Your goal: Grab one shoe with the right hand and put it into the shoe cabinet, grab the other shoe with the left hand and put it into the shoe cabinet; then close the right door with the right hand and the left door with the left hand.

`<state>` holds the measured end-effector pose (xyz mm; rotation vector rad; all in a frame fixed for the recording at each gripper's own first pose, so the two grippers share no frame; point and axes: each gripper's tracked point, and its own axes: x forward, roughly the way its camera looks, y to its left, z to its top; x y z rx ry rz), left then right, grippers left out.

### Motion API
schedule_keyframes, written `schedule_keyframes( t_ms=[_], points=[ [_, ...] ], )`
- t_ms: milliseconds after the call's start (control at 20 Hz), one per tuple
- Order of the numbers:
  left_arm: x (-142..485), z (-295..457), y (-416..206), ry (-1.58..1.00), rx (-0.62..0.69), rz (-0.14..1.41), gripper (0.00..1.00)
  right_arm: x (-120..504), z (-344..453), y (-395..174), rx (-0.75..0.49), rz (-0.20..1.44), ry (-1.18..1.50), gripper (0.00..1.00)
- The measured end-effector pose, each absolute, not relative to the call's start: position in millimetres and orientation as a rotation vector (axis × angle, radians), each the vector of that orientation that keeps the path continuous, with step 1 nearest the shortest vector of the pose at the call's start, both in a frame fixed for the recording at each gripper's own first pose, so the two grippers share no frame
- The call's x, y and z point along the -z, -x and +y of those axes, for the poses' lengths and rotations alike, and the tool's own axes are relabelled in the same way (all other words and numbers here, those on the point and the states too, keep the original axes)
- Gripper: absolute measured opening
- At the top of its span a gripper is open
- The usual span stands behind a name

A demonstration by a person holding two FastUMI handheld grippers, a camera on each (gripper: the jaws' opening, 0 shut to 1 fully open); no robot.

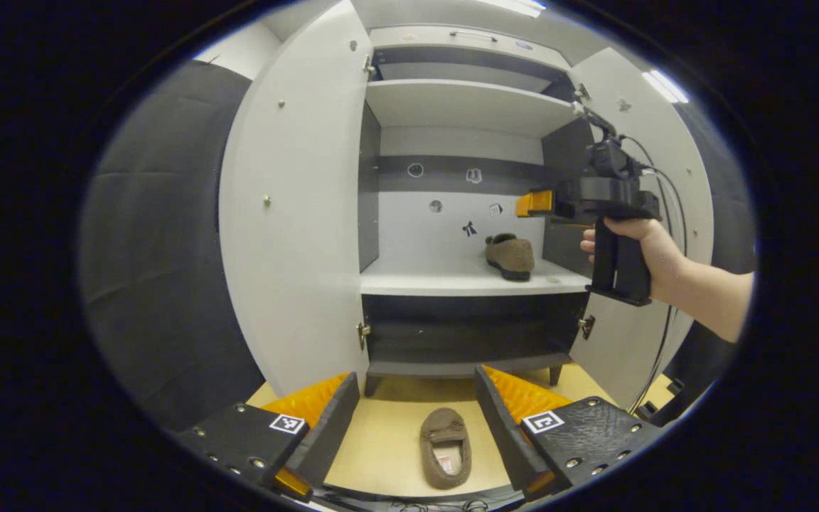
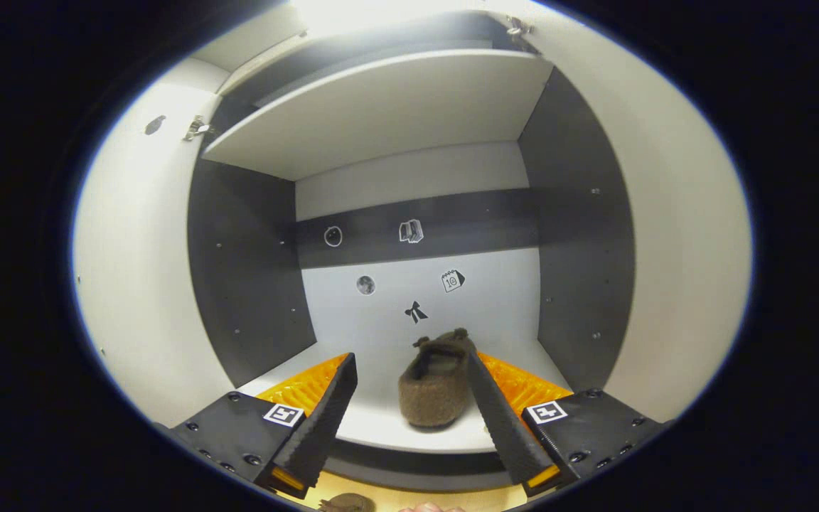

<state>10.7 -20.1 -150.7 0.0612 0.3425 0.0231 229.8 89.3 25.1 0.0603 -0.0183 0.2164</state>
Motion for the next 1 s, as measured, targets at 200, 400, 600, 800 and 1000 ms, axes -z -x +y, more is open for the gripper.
schedule_keyframes(
  t_ms=[200,400,600,800,1000],
  points=[
    [200.4,-28.2,-13.0,-0.087,0.028,0.460,0.94,6.1,89.0,-174.7,-0.253,0.017,-0.095,0.98],
    [254.9,-32.4,-14.1,-0.108,0.072,0.594,0.94,39.3,78.8,-128.9,-0.258,0.063,-0.045,0.98],
    [282.2,-30.4,-16.9,-0.166,0.123,0.684,0.95,61.6,65.0,-94.2,-0.235,0.102,-0.014,0.92],
    [335.2,-30.8,-13.3,-0.172,0.155,0.792,0.97,70.3,47.2,-60.4,-0.201,0.104,0.035,0.98],
    [372.9,-21.0,-16.4,-0.179,0.154,0.898,0.89,85.9,24.0,-20.2,-0.148,0.147,0.083,0.98]
  ],
)
